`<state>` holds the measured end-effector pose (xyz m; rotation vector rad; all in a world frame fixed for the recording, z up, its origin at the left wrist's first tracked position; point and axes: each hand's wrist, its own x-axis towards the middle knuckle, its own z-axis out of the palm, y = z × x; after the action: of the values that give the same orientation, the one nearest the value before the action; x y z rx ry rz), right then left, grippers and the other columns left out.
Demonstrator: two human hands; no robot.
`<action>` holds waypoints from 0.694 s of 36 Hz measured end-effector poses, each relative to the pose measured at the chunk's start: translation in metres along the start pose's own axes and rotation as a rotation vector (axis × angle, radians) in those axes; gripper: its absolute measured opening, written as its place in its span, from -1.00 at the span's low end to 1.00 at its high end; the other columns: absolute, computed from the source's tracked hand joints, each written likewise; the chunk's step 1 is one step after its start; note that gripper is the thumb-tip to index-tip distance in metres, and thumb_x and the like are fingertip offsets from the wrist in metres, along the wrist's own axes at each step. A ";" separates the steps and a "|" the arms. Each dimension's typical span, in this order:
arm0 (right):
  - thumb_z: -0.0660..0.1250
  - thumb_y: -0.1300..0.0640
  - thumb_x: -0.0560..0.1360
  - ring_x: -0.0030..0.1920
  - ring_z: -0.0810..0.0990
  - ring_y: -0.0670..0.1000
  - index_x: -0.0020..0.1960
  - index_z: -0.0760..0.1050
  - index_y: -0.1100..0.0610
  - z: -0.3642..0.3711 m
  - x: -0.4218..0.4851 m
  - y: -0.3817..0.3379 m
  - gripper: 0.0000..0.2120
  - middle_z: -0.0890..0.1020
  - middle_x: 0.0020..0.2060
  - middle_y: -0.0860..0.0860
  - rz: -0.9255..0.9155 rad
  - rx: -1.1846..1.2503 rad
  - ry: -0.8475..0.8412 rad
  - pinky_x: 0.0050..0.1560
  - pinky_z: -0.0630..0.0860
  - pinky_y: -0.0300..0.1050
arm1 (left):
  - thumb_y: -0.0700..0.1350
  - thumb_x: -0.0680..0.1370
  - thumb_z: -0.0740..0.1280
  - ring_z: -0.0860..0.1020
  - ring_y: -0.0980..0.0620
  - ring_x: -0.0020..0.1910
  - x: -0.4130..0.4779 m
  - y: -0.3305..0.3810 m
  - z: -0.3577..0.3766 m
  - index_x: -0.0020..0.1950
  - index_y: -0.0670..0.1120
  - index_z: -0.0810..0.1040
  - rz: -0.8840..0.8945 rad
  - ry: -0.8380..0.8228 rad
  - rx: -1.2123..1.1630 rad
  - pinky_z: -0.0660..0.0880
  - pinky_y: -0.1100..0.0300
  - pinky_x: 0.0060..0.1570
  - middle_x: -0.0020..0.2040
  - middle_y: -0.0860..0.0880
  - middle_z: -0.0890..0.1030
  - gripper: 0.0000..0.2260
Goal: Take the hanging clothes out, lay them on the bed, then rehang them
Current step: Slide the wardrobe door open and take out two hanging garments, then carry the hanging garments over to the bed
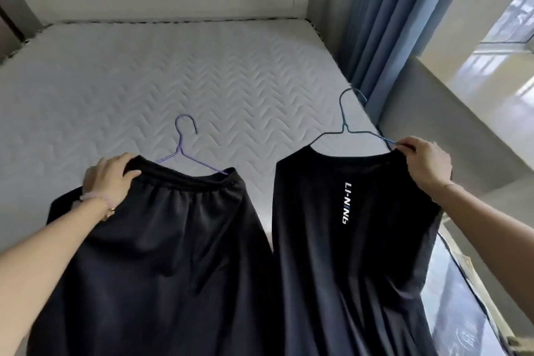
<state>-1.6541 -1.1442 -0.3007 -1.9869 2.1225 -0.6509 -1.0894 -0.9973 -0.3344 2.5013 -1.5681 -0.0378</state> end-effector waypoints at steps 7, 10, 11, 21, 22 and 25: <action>0.30 0.14 0.51 0.40 0.33 0.18 0.49 0.20 0.10 0.089 0.003 0.003 -0.41 0.39 0.39 0.16 -0.056 -0.023 -0.376 0.40 0.23 0.15 | -0.09 0.57 0.25 0.34 -0.20 0.35 -0.034 0.030 0.063 0.43 -0.12 0.32 -0.053 -0.256 -0.030 0.30 0.01 0.30 0.39 -0.18 0.39 -0.57; 0.31 0.21 0.50 0.34 0.43 0.16 0.43 0.31 0.17 0.109 -0.030 0.011 -0.49 0.48 0.33 0.16 -0.070 0.052 -0.476 0.35 0.33 0.00 | -0.12 0.57 0.25 0.38 -0.13 0.34 -0.070 0.047 0.079 0.39 -0.10 0.38 -0.025 -0.383 -0.198 0.32 0.05 0.33 0.37 -0.11 0.43 -0.62; 0.30 0.22 0.50 0.32 0.46 0.14 0.41 0.34 0.17 0.114 -0.044 0.017 -0.51 0.51 0.31 0.13 -0.055 0.062 -0.494 0.32 0.36 -0.02 | -0.12 0.58 0.24 0.40 -0.10 0.32 -0.083 0.051 0.083 0.38 -0.09 0.39 -0.043 -0.426 -0.250 0.34 0.06 0.32 0.35 -0.08 0.45 -0.64; 0.26 0.21 0.49 0.02 0.63 0.08 0.12 0.57 0.06 0.096 -0.183 0.096 -0.76 0.70 -0.08 0.00 0.323 0.146 -0.645 0.05 0.49 -0.07 | -0.20 0.57 0.23 0.55 -0.01 0.09 -0.211 0.078 0.085 0.20 -0.12 0.54 -0.312 -0.614 -0.544 0.41 0.21 0.14 0.11 -0.10 0.62 -0.77; 0.25 0.24 0.48 -0.01 0.64 0.08 0.10 0.57 0.08 0.090 -0.196 0.100 -0.76 0.70 -0.14 -0.01 0.349 0.165 -0.657 0.00 0.49 -0.07 | -0.21 0.57 0.23 0.56 -0.02 0.07 -0.224 0.081 0.082 0.18 -0.13 0.55 -0.346 -0.618 -0.567 0.42 0.20 0.13 0.08 -0.10 0.64 -0.78; 0.24 0.30 0.49 -0.14 0.65 0.08 0.06 0.57 0.15 0.071 -0.237 0.106 -0.79 0.68 -0.22 0.04 0.447 0.275 -0.675 -0.09 0.48 -0.09 | -0.29 0.56 0.19 0.59 -0.06 0.02 -0.265 0.093 0.072 0.13 -0.18 0.56 -0.438 -0.605 -0.644 0.45 0.17 0.11 0.00 -0.13 0.67 -0.78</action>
<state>-1.6978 -0.9243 -0.4494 -1.2686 1.8229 -0.1432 -1.2980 -0.8102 -0.4097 2.3114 -0.8777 -1.2360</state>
